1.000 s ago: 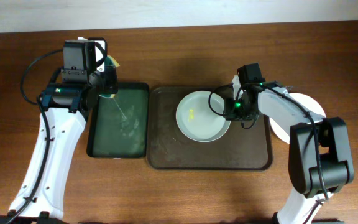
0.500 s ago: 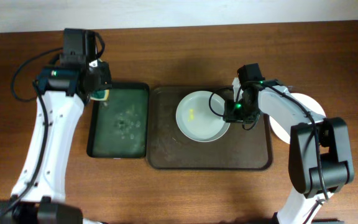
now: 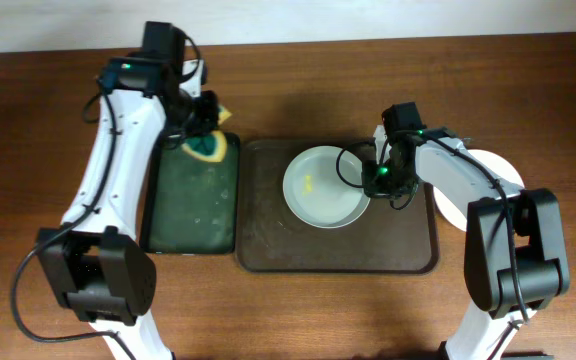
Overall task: Clean dirty plates on tray and stack at the side
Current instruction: 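Lift the sponge with the left gripper and move it toward the plate, then scrub the plate held by the right gripper with the sponge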
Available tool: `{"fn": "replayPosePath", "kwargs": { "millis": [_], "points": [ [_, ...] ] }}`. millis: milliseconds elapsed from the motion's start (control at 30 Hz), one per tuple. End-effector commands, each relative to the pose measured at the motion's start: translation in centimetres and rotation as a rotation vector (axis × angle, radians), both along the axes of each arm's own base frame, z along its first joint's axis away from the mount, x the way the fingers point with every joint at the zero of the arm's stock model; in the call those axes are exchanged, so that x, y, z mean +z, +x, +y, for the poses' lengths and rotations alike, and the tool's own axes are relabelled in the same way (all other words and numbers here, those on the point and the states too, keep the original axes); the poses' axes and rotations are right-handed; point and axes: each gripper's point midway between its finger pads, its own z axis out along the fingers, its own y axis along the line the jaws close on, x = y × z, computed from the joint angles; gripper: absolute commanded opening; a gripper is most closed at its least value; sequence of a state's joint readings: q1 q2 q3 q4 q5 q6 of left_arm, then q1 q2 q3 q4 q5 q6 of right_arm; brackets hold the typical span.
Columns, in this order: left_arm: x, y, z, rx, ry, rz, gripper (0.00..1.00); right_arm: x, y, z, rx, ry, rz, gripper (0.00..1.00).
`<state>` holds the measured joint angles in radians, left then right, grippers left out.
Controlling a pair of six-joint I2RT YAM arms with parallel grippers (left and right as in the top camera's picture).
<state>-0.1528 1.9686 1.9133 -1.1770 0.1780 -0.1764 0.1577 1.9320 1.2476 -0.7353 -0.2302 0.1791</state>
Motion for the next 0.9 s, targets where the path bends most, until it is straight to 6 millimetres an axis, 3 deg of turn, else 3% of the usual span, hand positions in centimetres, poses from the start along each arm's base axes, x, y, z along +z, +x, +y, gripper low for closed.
{"fn": "replayPosePath", "kwargs": {
  "millis": [0,133,267,367,467,667,867],
  "points": [
    [0.9,0.1,-4.1,-0.06,-0.054,-0.036,0.0,0.3,0.7,0.1,0.005,0.007,-0.018,0.13],
    [-1.4,-0.5,-7.6,-0.1,-0.063,-0.007,0.0,0.3,0.9,0.2,0.005,0.008,-0.025,0.13],
    [-3.6,-0.6,-10.2,-0.144,-0.058,0.013,0.0,0.3,1.0,0.2,0.005,0.008,-0.029,0.23],
    [-4.7,-0.6,-11.7,-0.161,-0.059,0.022,0.0,0.3,1.1,0.2,0.005,0.009,-0.033,0.18],
    [-6.2,-0.7,-12.8,-0.162,-0.059,0.045,0.0,0.3,1.1,0.2,0.005,0.01,-0.035,0.04],
    [-9.0,-0.2,-16.1,-0.203,-0.069,0.032,0.0,0.3,1.1,0.2,0.005,0.01,-0.035,0.04],
    [-9.6,-0.4,-16.4,-0.189,0.034,-0.003,0.0,0.3,1.1,0.2,0.005,0.01,-0.035,0.04]
  ]
}}
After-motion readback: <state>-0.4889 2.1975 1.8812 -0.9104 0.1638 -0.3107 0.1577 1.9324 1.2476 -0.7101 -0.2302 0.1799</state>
